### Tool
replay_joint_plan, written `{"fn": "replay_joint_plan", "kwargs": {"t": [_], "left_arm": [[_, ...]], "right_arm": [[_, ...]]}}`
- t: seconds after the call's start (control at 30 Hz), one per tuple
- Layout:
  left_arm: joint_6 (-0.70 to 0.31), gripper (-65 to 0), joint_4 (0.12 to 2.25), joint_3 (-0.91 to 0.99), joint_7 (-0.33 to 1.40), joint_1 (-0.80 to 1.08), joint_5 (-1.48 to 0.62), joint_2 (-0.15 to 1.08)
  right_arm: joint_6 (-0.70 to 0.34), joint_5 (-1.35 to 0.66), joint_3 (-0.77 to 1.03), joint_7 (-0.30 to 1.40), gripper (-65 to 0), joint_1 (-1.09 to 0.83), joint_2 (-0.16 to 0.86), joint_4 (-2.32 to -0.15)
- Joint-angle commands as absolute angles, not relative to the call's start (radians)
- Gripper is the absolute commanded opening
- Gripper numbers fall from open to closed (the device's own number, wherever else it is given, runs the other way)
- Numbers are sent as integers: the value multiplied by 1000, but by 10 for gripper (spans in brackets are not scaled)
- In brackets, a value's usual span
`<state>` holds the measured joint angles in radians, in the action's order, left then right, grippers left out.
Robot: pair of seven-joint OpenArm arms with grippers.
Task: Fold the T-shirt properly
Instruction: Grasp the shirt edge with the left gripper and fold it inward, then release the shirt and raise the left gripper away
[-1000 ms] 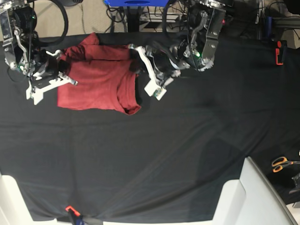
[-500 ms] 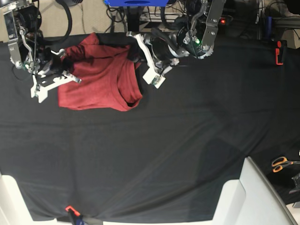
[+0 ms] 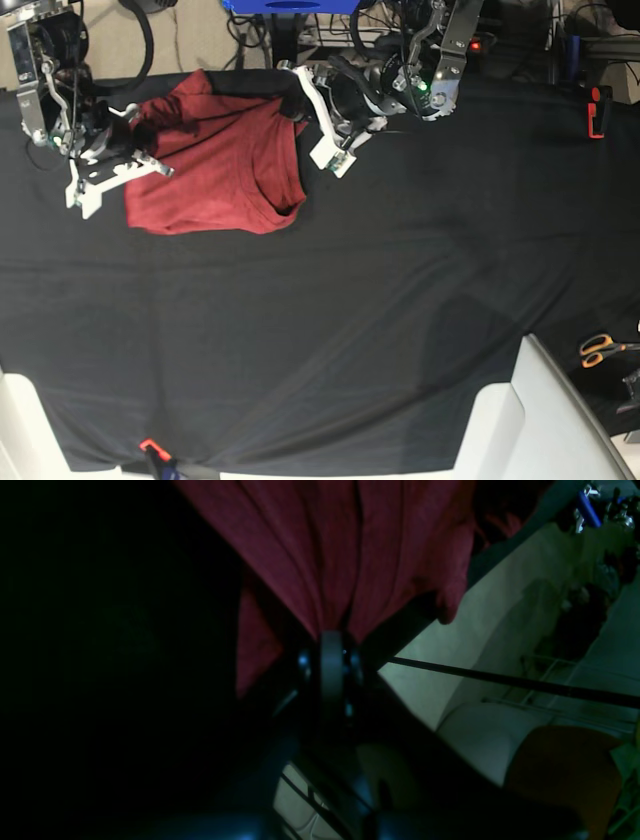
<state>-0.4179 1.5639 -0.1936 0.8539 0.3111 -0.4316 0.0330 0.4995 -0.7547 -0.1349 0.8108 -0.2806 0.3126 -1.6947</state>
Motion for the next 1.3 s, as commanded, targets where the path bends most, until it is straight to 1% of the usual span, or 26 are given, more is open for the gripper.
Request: {"fn": "replay_joint_plan", "kwargs": {"t": [0.0, 0.2, 0.3, 0.43, 0.57, 0.63, 0.7, 0.8, 0.9, 1.0, 1.1, 1.27], "left_arm": [[-423, -650, 1577, -196, 845, 311, -449, 28], [-423, -650, 1584, -196, 845, 311, -449, 30], [-423, -538, 1584, -196, 845, 315, -447, 41], [-423, -454, 1596, -196, 845, 321, -449, 107], [-423, -351, 1653, -196, 845, 349, -449, 159], [-423, -321, 1709, -183, 845, 378, -449, 185], [-423, -309, 1751, -168, 845, 397, -449, 220], [-423, -301, 1771, -91, 843, 420, -449, 254], [-426, -278, 1771, 16, 843, 421, -450, 251], [-426, -257, 1765, 73, 843, 383, -450, 237], [-426, -255, 1689, 125, 843, 338, -450, 229], [-427, -258, 1521, 278, 843, 289, -450, 234]], "right_arm": [[495, -759, -130, 799, -600, -274, 320, -1712], [495, -760, -130, 799, -600, -272, 320, -1715], [495, -760, -130, 799, -600, -271, 320, -1715], [495, -760, -130, 799, -600, -271, 320, -1715], [495, -760, -130, 799, -600, -266, 320, -1715], [495, -760, -130, 799, -600, -259, 320, -1715], [495, -760, -130, 799, -600, -255, 320, -1719], [495, -760, -130, 797, -600, -255, 320, -1741], [498, -759, -122, 797, -600, -262, 323, -1810], [504, -759, -119, 803, -602, -268, 325, -1876], [562, -759, -131, 803, -602, -268, 320, -1868], [565, -759, -219, 797, -602, -225, 318, -1727]]}}
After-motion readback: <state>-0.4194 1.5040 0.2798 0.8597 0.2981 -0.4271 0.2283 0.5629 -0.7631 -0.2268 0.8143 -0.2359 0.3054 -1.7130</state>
